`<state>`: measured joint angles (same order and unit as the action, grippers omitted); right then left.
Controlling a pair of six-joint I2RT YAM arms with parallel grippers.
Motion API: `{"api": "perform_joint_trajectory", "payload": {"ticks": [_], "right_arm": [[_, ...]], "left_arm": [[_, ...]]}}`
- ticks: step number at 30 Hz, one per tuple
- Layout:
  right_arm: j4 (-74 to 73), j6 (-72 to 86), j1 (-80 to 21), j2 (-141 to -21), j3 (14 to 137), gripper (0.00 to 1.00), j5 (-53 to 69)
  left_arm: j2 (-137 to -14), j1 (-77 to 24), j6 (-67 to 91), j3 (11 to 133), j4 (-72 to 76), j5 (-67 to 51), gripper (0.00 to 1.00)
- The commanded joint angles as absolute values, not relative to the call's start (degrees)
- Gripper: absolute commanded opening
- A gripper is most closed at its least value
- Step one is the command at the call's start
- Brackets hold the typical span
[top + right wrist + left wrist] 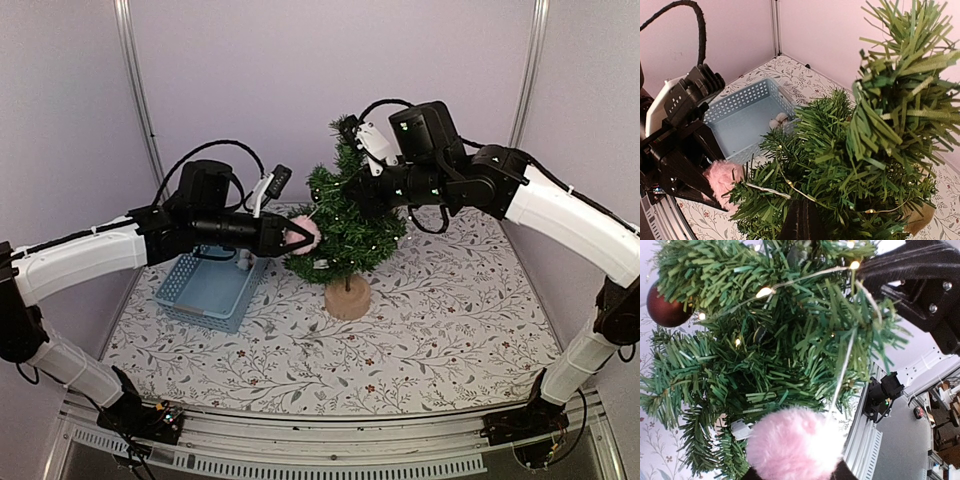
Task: Decorate the small christmas tree
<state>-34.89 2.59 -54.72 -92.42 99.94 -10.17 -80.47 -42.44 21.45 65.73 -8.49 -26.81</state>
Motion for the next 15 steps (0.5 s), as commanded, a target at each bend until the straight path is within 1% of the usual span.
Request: {"api": "perform_joint_trajectory", "payload": {"ticks": [1,9,11,12,15], "right_arm": [[-34.5,2.95,-54.42,-90.27,98.64,0.0,-10.01],[-33.16,1.86,-54.48,-89.45,97.44,0.0,-5.27],[-33.36,1.76,-54.48,-89.22,97.24,0.0,-5.02],[-33.39,1.71,-54.42,-89.17,97.13,0.0,-4.86],[-33.36,1.62,-54.42,-89.04,97.03,0.0,-4.34]], "left_arm": [[-79.36,-41.65,21.4,65.48,-8.1,-26.68,0.0],[-82.81,-42.01,22.01,68.81,-5.53,-29.23,0.0],[-82.96,-42.04,22.19,68.71,-5.37,-29.41,0.02],[-82.92,-42.09,22.24,68.58,-5.31,-29.31,0.04],[-82.59,-42.04,22.26,68.02,-5.67,-29.11,0.15]]}}
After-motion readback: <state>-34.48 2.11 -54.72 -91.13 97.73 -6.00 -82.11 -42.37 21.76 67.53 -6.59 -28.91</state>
